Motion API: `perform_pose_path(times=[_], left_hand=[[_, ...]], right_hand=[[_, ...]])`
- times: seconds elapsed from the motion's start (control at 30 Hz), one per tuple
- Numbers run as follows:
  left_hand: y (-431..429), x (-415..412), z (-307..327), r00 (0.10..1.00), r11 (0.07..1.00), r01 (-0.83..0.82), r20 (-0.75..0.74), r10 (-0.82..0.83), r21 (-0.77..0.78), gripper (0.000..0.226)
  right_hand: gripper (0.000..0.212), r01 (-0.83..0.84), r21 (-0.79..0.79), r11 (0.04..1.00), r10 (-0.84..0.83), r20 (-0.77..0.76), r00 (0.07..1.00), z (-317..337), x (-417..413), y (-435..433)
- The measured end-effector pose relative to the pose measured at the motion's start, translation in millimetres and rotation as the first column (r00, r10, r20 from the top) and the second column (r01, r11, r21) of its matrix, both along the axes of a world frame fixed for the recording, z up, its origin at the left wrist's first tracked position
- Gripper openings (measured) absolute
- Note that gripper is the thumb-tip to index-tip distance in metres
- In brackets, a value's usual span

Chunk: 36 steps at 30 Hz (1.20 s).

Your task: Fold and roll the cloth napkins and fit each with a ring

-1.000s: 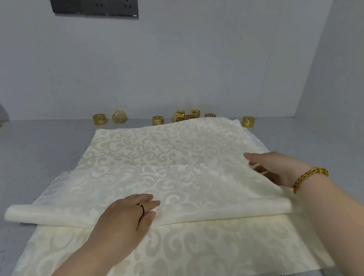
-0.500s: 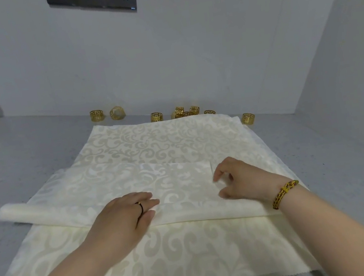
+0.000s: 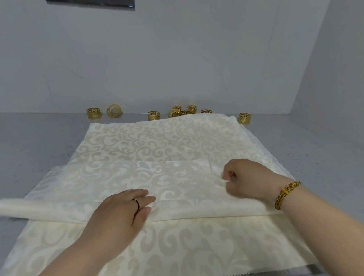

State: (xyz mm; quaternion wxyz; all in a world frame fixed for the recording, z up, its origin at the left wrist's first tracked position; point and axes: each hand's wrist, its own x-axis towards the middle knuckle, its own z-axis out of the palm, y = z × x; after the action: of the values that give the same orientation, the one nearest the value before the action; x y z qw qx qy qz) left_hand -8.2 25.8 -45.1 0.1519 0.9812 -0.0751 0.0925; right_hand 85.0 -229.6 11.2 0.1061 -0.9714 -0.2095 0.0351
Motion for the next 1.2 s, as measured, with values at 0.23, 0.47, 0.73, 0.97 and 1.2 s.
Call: perform_pose_path(times=[0.23, 0.47, 0.73, 0.97, 1.2], left_hand=[[0, 0, 0, 1.0, 1.0, -0.001, 0.001, 0.001, 0.002, 0.094], [-3, -1, 2, 1.0, 1.0, -0.005, 0.01, 0.005, -0.027, 0.081], [-1, -3, 2, 0.998, 0.999, 0.031, 0.06, -0.03, -0.01, 0.09], [-2, -21, 5, 0.971, 0.971, 0.215, 0.123, -0.203, -0.1, 0.067], [6, -24, 7, 0.947, 0.968, 0.25, 0.207, -0.246, 0.006, 0.04]], right_hand=[[0.026, 0.463, 0.195, 0.865, -0.483, 0.07, 0.873, -7, 24, -41], [0.03, 0.044, 0.438, 0.898, -0.163, 0.239, 0.957, 2, -22, -12], [0.023, -0.335, -0.067, 0.94, 0.338, 0.313, 0.888, -24, -61, 13], [0.03, -0.215, -0.044, 0.976, 0.216, 0.355, 0.91, -24, -58, -21], [0.023, -0.148, 0.191, 0.97, 0.116, 0.169, 0.979, -27, -64, -52]])
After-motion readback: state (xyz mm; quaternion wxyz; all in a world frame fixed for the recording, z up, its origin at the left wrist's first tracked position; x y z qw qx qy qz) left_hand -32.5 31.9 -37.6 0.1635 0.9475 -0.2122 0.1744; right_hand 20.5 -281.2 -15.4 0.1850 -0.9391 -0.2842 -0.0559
